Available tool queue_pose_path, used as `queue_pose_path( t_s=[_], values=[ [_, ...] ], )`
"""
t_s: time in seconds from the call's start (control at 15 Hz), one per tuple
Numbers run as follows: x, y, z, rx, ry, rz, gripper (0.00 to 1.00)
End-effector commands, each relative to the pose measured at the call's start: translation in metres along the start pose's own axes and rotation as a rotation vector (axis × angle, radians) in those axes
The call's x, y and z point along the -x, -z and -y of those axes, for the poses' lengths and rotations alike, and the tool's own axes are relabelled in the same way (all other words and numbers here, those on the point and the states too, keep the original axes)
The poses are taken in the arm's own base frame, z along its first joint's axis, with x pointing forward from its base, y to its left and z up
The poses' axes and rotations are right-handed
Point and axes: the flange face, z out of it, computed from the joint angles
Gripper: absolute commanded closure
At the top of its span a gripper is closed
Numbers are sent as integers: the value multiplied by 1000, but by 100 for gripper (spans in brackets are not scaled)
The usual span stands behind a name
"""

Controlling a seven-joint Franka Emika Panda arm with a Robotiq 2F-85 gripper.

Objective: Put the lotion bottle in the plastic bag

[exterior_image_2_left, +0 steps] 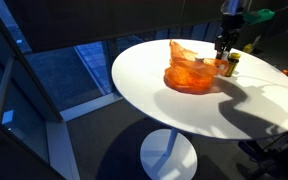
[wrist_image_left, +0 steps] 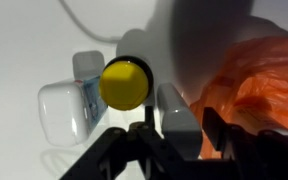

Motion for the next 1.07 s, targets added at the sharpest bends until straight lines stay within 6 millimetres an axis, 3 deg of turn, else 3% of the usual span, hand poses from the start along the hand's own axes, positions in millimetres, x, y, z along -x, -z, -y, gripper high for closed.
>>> queue_pose_path(
  t_s=[0.0, 0.13, 0.6, 1.0],
  values=[
    [4, 14, 3, 8, 11, -12, 75],
    [4, 22, 6, 6, 4, -26, 89],
    [7, 82, 25, 6, -69, -128, 88],
    [17, 120, 55, -6, -55, -193, 88]
  ],
)
